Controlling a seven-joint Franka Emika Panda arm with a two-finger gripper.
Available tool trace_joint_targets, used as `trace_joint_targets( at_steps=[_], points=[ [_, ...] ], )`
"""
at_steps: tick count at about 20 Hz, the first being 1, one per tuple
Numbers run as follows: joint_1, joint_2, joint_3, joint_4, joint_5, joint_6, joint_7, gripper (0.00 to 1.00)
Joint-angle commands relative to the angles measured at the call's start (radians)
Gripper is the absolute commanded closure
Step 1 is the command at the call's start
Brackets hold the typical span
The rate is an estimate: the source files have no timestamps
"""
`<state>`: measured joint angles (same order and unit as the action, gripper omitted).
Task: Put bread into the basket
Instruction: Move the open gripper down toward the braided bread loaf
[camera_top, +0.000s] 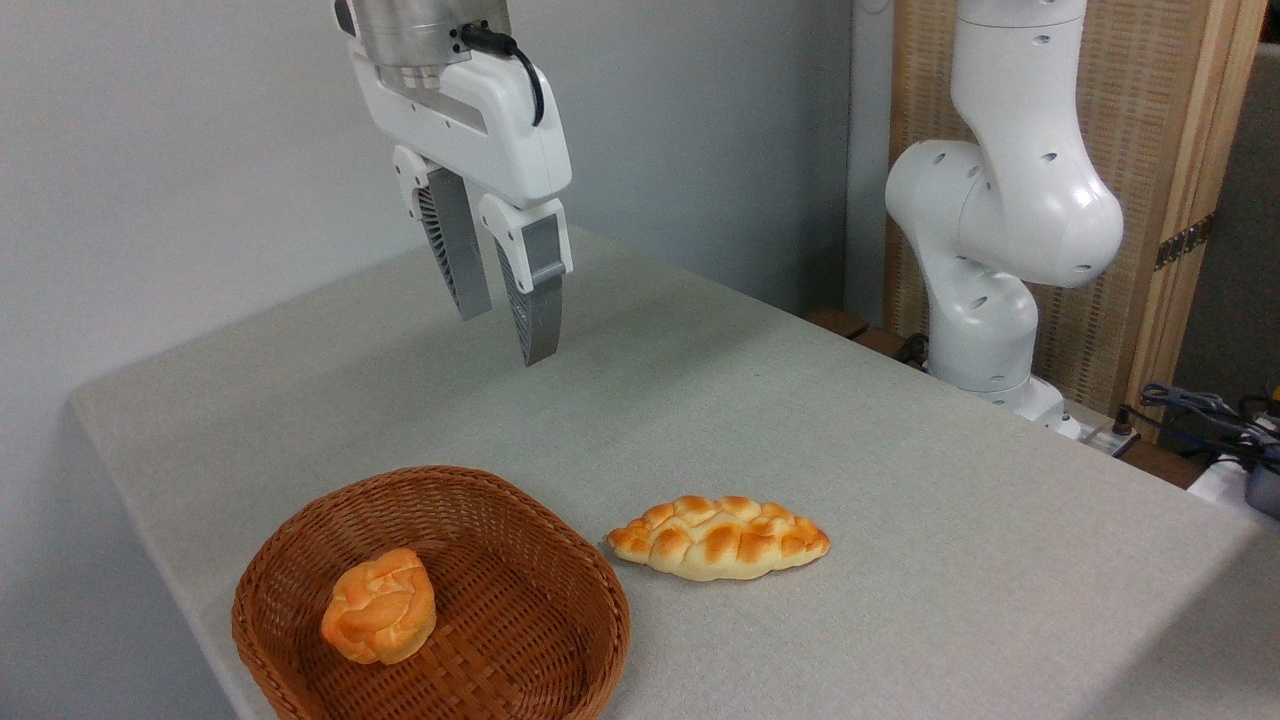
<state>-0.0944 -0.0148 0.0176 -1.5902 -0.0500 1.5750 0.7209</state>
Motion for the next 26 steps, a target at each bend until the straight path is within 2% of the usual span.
trace_joint_targets(
  at_steps=[1,8,11,12,15,17,21,23,26],
  points=[
    [-0.001,0.007,0.002,0.013,0.002,-0.007,-0.012,0.00],
    [-0.001,-0.003,0.002,-0.019,0.002,-0.007,0.020,0.00],
    [0.001,-0.046,0.001,-0.104,0.007,-0.006,0.151,0.00],
    [0.018,-0.080,0.001,-0.158,0.010,0.003,0.225,0.00],
    [0.064,-0.184,-0.008,-0.337,0.010,0.049,0.536,0.00],
    [0.077,-0.221,-0.007,-0.448,0.010,0.095,0.662,0.00],
    [0.077,-0.231,-0.008,-0.600,0.019,0.230,0.732,0.00],
    [0.077,-0.231,-0.007,-0.654,0.042,0.305,0.791,0.00],
    [0.079,-0.221,0.001,-0.682,0.080,0.355,0.856,0.00]
  ],
)
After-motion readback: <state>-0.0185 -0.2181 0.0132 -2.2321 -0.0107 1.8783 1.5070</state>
